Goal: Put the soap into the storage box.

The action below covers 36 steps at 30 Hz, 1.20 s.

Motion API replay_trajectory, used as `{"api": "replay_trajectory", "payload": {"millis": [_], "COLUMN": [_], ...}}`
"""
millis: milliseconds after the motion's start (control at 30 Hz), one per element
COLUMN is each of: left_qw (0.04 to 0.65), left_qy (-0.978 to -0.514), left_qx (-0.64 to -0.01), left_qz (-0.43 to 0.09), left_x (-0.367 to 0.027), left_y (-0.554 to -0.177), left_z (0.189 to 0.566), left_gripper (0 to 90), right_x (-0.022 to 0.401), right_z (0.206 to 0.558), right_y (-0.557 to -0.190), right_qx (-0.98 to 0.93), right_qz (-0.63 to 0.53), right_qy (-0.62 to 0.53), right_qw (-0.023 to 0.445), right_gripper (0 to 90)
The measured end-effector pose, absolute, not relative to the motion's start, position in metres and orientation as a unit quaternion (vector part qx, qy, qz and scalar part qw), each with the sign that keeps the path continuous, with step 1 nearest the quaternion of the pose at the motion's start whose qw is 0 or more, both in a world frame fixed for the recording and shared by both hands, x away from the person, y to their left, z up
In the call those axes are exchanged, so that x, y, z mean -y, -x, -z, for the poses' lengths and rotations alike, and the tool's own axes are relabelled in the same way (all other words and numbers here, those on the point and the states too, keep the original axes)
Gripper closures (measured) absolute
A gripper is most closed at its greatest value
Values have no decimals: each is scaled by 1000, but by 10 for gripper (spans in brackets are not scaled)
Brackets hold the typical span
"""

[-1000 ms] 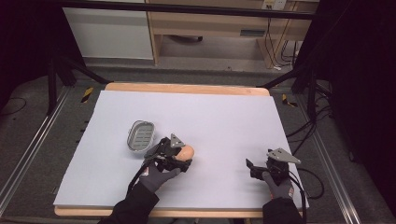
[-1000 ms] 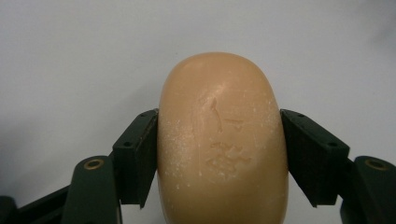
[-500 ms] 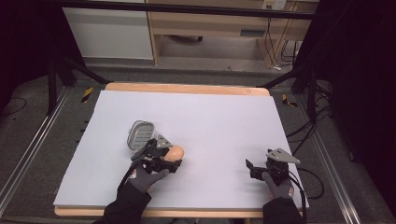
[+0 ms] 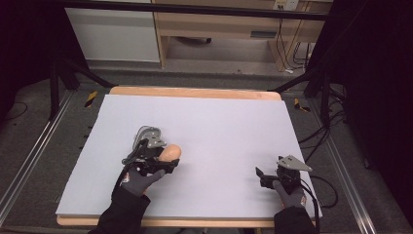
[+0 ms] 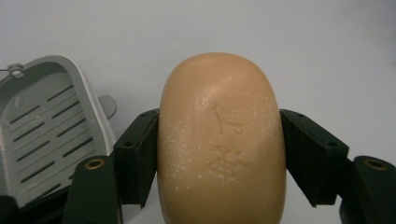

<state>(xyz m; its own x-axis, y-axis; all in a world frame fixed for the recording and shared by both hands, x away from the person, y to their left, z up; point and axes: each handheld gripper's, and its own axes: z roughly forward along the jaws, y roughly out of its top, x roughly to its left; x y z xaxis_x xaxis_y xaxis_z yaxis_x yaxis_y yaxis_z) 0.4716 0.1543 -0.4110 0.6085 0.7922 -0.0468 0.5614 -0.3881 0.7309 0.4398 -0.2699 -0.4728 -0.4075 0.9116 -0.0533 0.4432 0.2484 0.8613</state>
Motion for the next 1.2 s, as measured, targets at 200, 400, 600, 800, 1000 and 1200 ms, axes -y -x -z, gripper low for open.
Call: {"api": "replay_trajectory", "payload": {"millis": [200,400,600,800,1000,1200], "left_qw": [369,364,365,367,366,367], "left_qy": [-811,-810,-804,-801,-796,-789], "left_qx": [-425,-431,-439,-444,-450,-460], "left_qz": [-159,-161,-164,-166,-172,-178], "left_x": [-163,-166,-170,-175,-181,-189], "left_y": [-477,-483,-487,-490,-492,-495], "left_z": [409,410,409,406,403,401], "left_gripper": [319,320,320,320,321,321], "right_x": [269,268,267,267,267,267], "right_z": [473,473,473,473,473,473], "right_y": [-440,-441,-441,-441,-441,-441], "right_qx": [-736,-738,-739,-739,-740,-740], "right_qz": [-404,-403,-402,-401,-401,-401], "right_qy": [-461,-459,-457,-457,-457,-456], "right_qw": [288,289,289,288,290,289], "right_gripper": [41,41,41,41,41,41]}}
